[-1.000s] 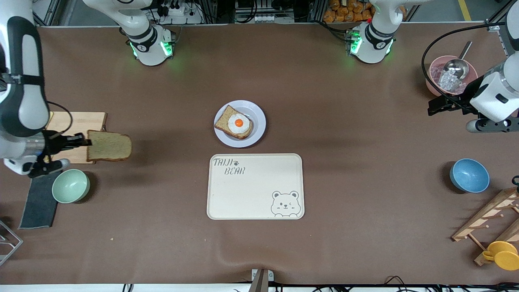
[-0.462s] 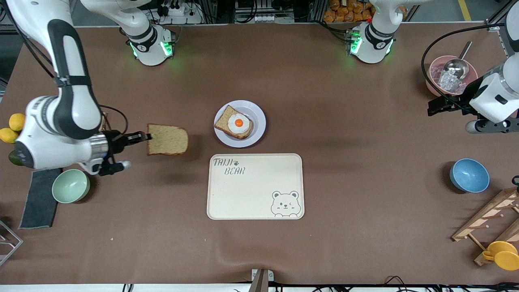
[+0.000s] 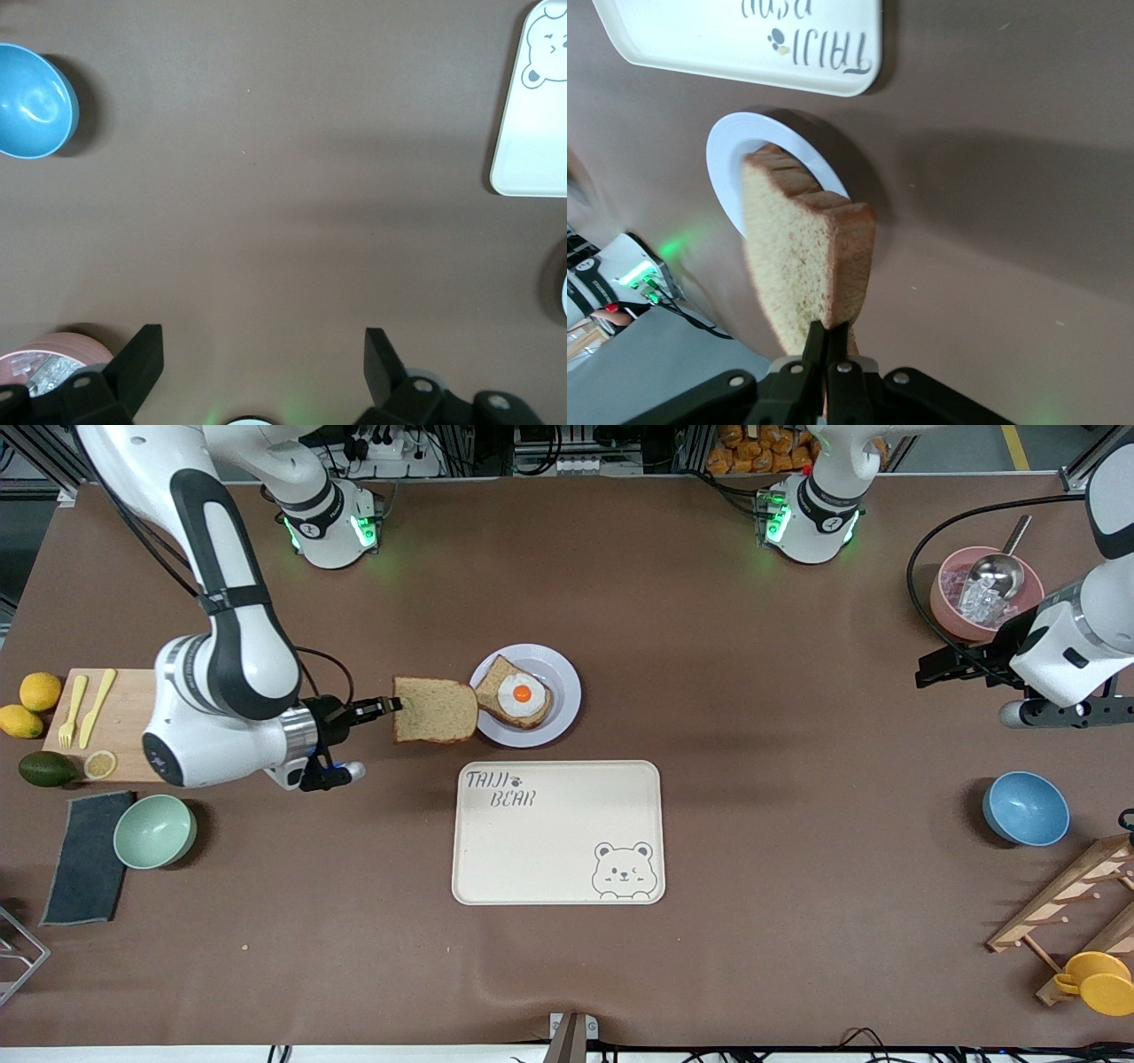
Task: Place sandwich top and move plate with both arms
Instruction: 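Carry the bread slice with the right gripper toward the white plate, then lower the bread onto the sandwich while the left gripper reaches the plate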
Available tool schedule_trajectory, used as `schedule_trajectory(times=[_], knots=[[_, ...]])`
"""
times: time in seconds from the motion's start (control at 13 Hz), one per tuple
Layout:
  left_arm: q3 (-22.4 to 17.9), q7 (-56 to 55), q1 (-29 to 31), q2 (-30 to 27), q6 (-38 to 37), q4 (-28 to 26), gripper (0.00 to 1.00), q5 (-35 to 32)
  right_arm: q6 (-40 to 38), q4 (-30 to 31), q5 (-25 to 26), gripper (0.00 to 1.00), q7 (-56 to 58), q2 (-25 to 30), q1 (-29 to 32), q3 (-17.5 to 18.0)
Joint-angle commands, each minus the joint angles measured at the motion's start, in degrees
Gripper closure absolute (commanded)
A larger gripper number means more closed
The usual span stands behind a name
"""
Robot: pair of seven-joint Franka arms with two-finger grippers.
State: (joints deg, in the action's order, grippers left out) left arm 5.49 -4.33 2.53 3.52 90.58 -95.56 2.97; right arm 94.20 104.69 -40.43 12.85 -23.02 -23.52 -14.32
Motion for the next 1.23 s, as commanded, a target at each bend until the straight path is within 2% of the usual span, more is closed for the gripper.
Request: schedule_trajectory(times=[0.0,0.23,0.38,0.54,0.77,1.0,1.15], knots=[[0.2,-0.9,0.4,-0.5,1.2,-1.5,0.00,1.2,4.6,6.3,-4.7,1.00,-0.6,2.7,-3.5,-0.7],[0.2,-1.0,0.5,-0.5,1.6,-3.5,0.00,4.9,7.8,10.5,-9.7,1.00,-0.6,3.3,-6.7,-0.7],[0.2,-1.1,0.6,-0.9,4.6,-7.0,0.00,8.3,9.2,12.4,-10.9,1.00,-0.6,3.4,-8.4,-0.7],[0.2,-1.1,0.6,-1.8,8.3,-11.9,0.00,14.6,12.0,14.6,-12.1,1.00,-0.6,3.8,-9.4,-0.6],[0.2,-1.0,0.6,-1.6,10.0,-15.9,0.00,23.5,14.3,15.8,-12.4,1.00,-0.6,3.5,-11.7,-0.6],[0.2,1.1,-0.1,-1.5,15.1,-21.6,0.00,32.3,15.4,16.6,-12.7,1.00,-0.6,3.2,-12.1,-0.6],[2.5,2.1,-1.3,-0.7,19.4,-24.4,0.00,38.0,15.4,16.6,-12.7,1.00,-0.6,2.8,-12.5,-0.6]])
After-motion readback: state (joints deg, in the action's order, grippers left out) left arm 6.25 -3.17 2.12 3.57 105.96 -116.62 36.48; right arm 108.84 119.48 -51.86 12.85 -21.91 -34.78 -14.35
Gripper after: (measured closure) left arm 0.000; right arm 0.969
